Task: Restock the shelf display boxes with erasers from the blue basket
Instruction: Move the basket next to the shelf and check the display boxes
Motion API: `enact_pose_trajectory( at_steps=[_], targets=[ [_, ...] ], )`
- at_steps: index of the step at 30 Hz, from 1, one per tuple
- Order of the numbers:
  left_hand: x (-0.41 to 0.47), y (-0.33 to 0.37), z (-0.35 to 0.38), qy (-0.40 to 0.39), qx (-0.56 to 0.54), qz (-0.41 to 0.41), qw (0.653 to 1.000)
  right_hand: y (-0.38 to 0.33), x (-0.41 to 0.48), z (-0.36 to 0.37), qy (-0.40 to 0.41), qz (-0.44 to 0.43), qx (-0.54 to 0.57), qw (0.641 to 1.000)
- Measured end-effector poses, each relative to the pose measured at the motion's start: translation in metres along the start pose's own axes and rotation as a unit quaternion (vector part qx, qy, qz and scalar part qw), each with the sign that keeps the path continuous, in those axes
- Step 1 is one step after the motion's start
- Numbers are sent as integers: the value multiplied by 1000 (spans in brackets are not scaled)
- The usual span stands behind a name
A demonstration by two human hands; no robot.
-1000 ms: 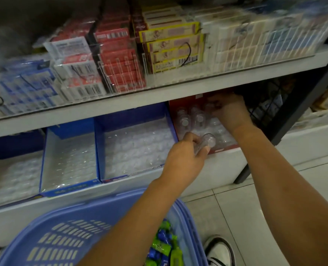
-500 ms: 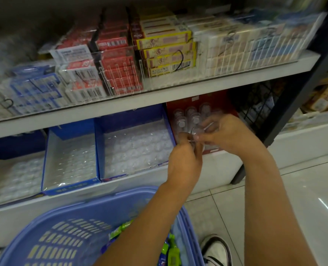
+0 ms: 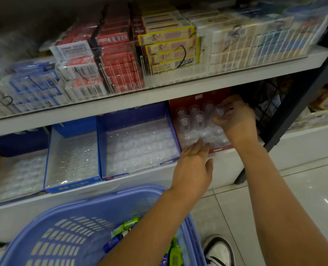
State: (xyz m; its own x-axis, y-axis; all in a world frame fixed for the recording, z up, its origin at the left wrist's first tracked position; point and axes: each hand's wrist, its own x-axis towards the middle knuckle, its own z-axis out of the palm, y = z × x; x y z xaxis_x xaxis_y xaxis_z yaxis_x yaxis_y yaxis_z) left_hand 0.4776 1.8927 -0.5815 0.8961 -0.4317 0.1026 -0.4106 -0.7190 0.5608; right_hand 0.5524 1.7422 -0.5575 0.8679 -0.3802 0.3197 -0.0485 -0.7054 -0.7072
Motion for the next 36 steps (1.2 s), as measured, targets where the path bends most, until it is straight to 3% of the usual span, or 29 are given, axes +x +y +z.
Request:
enact_pose_trajectory(
  at_steps=[11, 18, 25, 32, 36],
  targets=[
    [0, 2, -1, 0, 2, -9, 1000, -1, 14, 7, -51, 26, -118, 991],
    [0, 4, -2, -5, 13, -10, 1000, -2, 9, 13, -62, 58, 45, 995],
    [0, 3, -4, -12, 2, -9, 1000, -7, 7, 17, -35, 13, -99, 994],
    [0, 0, 0, 2, 9, 3, 1000, -5, 12, 12, -81, 31, -92, 992],
    [1, 1, -3, -10, 6, -5, 1000, -12, 15, 5, -110, 35, -152, 982]
  ],
)
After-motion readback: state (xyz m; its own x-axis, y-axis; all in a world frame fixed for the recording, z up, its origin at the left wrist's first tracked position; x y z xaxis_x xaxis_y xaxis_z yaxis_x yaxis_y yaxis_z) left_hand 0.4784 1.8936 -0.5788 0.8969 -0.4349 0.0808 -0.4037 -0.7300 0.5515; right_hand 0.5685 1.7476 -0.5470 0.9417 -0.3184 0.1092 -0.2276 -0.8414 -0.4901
